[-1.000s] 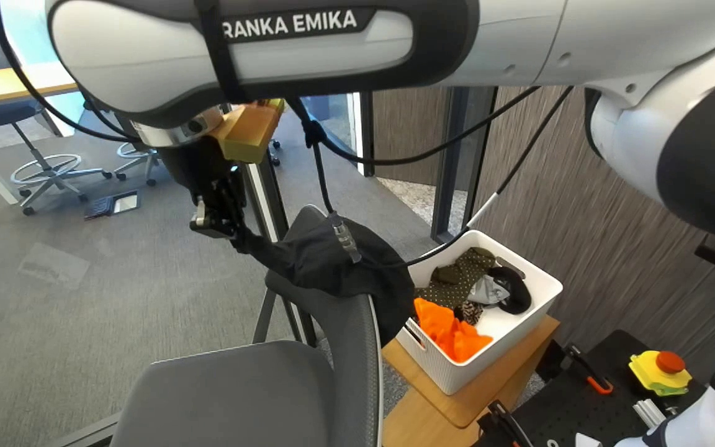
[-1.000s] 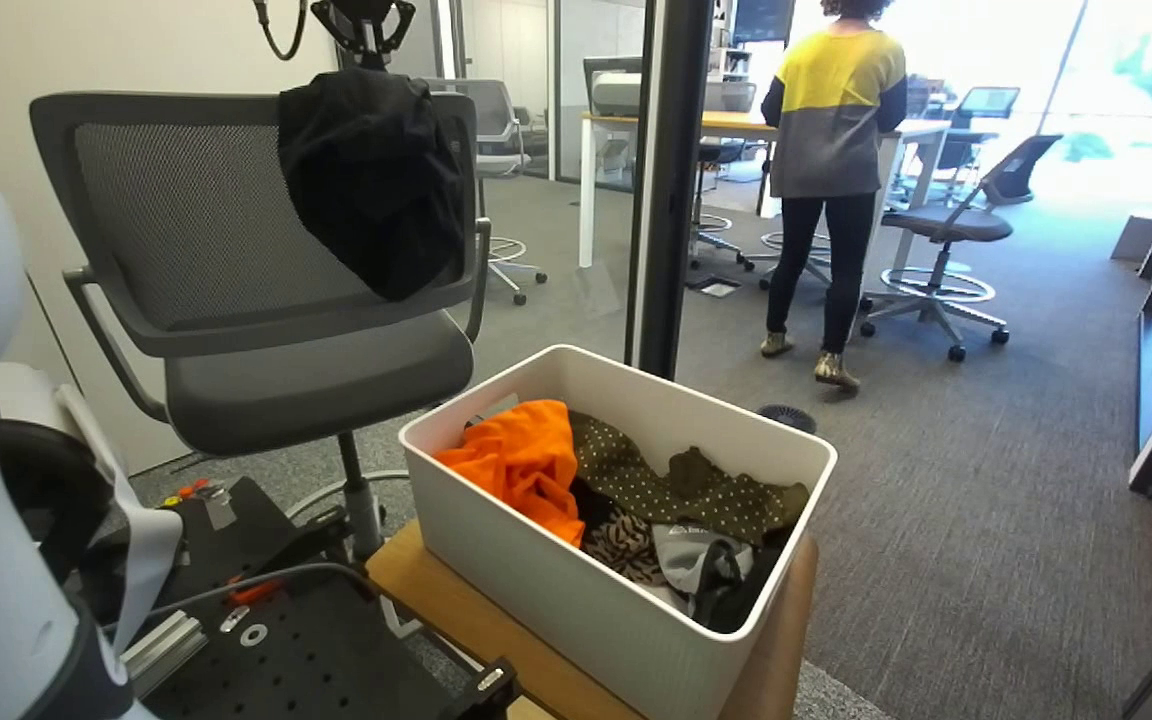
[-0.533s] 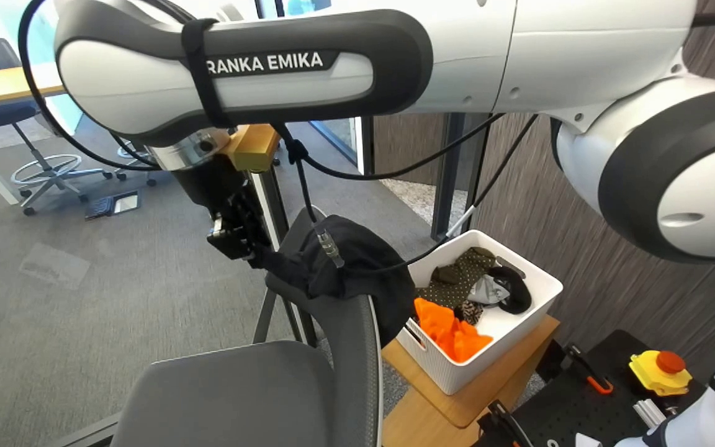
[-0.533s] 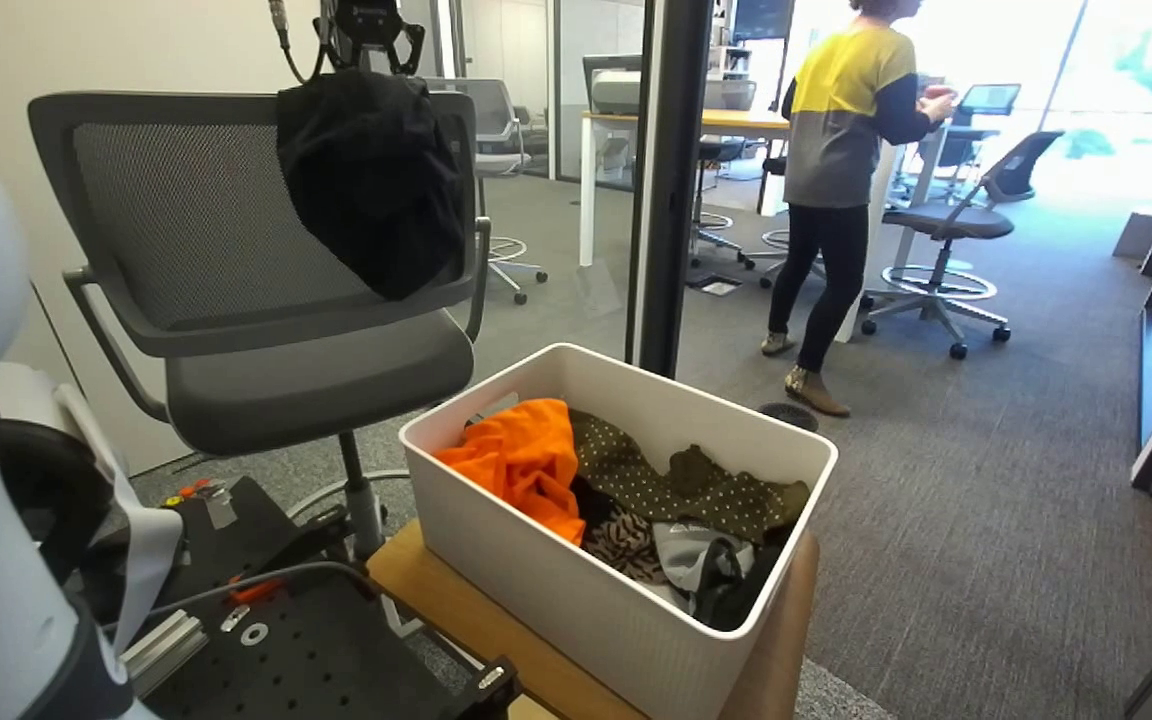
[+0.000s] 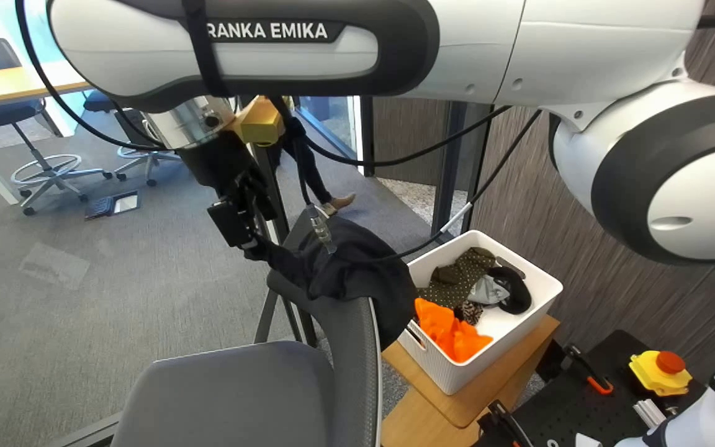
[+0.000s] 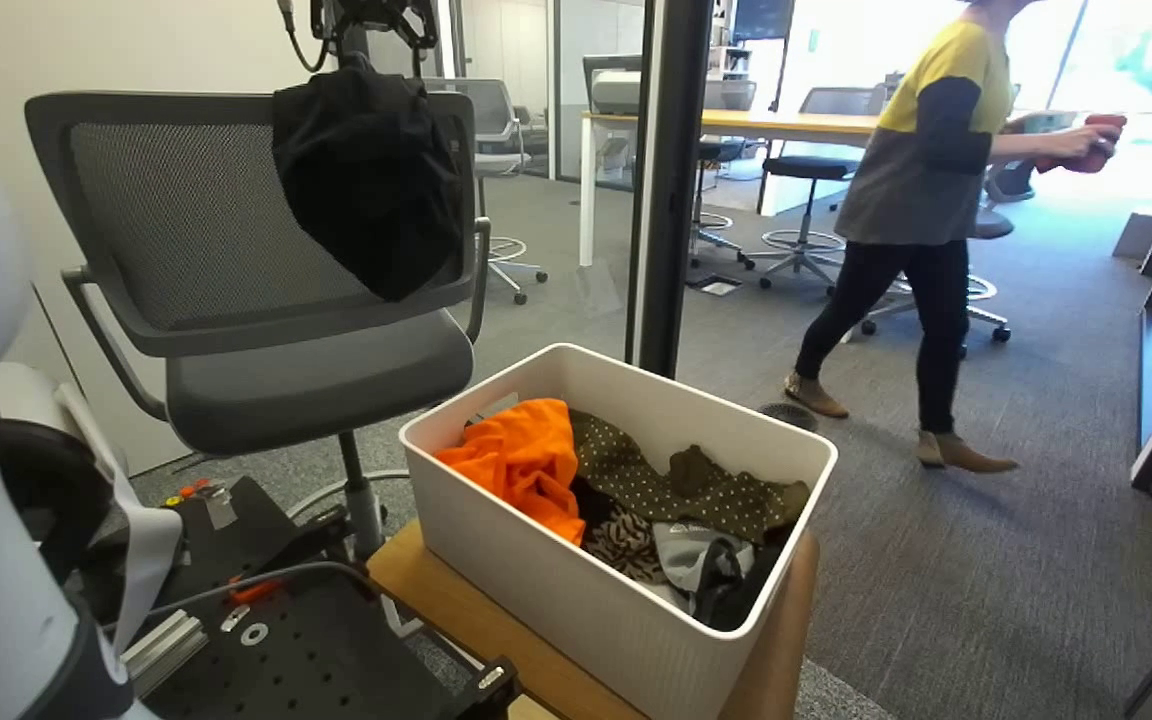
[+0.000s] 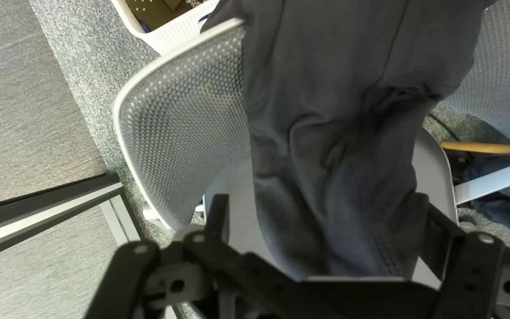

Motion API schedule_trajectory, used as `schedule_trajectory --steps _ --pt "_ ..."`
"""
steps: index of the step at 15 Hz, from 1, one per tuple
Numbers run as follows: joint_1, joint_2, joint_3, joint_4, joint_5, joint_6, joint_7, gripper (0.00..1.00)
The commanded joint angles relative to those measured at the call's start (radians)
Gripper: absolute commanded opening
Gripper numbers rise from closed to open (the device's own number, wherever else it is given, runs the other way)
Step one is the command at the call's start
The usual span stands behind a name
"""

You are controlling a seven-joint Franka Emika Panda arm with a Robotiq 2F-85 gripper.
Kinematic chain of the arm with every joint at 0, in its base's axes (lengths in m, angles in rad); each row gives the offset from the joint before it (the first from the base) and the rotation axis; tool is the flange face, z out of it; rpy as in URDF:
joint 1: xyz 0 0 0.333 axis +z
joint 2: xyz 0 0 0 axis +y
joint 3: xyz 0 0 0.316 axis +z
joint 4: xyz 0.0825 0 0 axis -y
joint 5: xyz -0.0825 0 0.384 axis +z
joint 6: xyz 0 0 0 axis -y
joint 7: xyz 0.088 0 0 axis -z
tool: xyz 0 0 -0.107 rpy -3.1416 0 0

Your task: Remove the black clothing from the storage bin and place it on backrest of the grey chair

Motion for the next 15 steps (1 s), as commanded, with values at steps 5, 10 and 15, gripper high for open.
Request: schedule_trajectory --steps 5,10,15 --pt "0.029 0.041 -0.024 0.121 0.015 -0.137 -0.096 1.0" --pt "0.049 0.022 -0.011 0.16 0.009 -0.283 -0.221 1.0" --pt "0.053 -0.064 -0.027 0.197 -0.063 -0.347 -0.172 1.0"
